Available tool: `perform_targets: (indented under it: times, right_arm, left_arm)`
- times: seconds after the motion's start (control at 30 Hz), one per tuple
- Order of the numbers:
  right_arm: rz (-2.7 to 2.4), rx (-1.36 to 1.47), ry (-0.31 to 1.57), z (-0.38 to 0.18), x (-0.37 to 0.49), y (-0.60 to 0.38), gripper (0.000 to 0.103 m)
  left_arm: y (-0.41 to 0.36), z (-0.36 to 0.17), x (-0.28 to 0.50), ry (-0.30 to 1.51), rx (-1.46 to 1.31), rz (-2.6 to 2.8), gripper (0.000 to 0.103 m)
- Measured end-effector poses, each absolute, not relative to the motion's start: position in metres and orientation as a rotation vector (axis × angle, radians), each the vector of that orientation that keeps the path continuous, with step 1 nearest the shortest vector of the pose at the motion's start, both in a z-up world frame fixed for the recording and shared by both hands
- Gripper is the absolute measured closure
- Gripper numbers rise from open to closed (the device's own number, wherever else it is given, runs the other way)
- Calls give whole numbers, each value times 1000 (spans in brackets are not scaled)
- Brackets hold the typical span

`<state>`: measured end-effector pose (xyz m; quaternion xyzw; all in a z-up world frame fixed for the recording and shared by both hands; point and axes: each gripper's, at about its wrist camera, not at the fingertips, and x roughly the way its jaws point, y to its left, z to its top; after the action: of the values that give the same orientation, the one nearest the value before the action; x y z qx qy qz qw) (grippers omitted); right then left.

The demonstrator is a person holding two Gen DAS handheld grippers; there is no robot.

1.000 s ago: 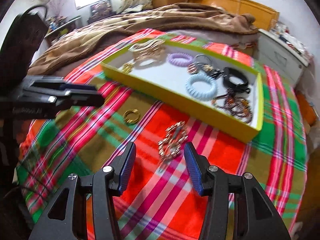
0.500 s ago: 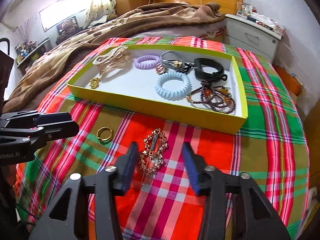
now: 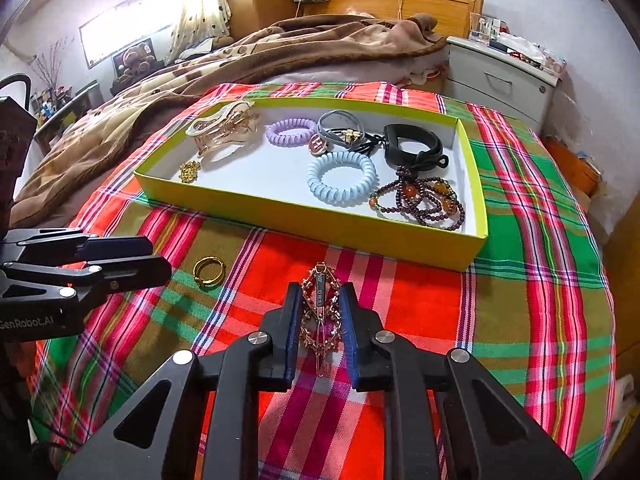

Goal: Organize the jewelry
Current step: 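Move the right tool to the rhinestone hair clip and close on it, then grasp the gold ring with the left tool while the right tool lifts the rhinestone clip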

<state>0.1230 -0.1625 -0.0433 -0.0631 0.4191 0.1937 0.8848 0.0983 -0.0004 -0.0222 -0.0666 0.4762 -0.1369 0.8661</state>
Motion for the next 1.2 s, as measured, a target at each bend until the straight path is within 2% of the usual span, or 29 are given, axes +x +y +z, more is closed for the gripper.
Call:
perform_targets:
  times: [0.27, 0.33, 0.47, 0.6, 0.7, 0.8, 0.87, 0.93, 1.03, 1.2]
  right_arm:
    - [400, -95, 843, -35, 120, -169, 84]
    - [401, -83, 838, -33, 120, -172, 101]
    - [399, -74, 835, -32, 121, -176, 101]
    - [420, -19, 852, -32, 121, -185, 100]
    - [402, -23, 858, -33, 118, -189, 92]
    - [414, -19, 874, -35, 117, -192, 89]
    - [416, -41, 880, -37, 116, -190, 82]
    - [424, -50, 881, -37, 115, -188, 67]
    - [435, -74, 884, -39, 114, -184, 64]
    - [418, -124, 897, -43, 115, -177, 64]
  left_arm:
    - [-10, -25, 102, 1011, -123, -302, 62]
    - [-14, -25, 102, 1010, -111, -312, 62]
    - [-22, -25, 103, 1010, -83, -333, 56]
    - [-29, -25, 104, 1004, -44, -315, 56]
    - [-38, -27, 107, 987, 17, -281, 56]
    - [-49, -28, 110, 981, 96, -253, 56]
    - [-53, -28, 111, 973, 123, -247, 56]
    - [-50, -28, 113, 972, 109, -251, 56]
    - [-50, -28, 112, 965, 118, -252, 58]
    - [-48, -27, 114, 960, 115, -243, 80]
